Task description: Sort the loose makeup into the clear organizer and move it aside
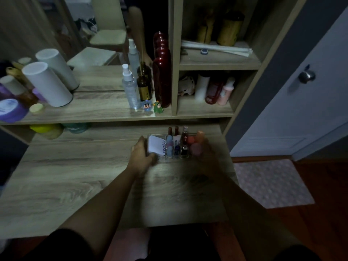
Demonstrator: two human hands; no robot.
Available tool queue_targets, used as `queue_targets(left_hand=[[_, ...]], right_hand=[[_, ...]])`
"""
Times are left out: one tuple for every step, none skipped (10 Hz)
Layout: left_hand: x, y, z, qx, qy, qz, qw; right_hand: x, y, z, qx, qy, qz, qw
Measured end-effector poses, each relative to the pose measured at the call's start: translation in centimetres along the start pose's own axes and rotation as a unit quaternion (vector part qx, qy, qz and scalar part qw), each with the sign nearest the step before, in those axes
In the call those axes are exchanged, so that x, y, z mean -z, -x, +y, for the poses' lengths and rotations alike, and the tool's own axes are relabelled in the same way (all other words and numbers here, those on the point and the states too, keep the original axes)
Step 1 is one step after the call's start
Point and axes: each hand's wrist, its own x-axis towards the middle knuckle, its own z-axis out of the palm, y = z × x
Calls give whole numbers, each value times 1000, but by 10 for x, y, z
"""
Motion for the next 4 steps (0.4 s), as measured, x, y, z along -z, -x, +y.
queue_targets(left_hand=[[7, 4, 21, -43, -76, -29, 996], [9, 10, 35, -58, -149, -37, 986], [5, 29, 49, -74, -265, -62, 959], [2, 39, 56, -87, -304, -92, 944]], right_hand=[[10, 10, -14, 48, -2, 9, 999], [9, 16, -19, 45, 65, 1, 997], [6, 35, -26, 16, 149, 28, 988], [6, 43, -23, 0, 180, 21, 983]])
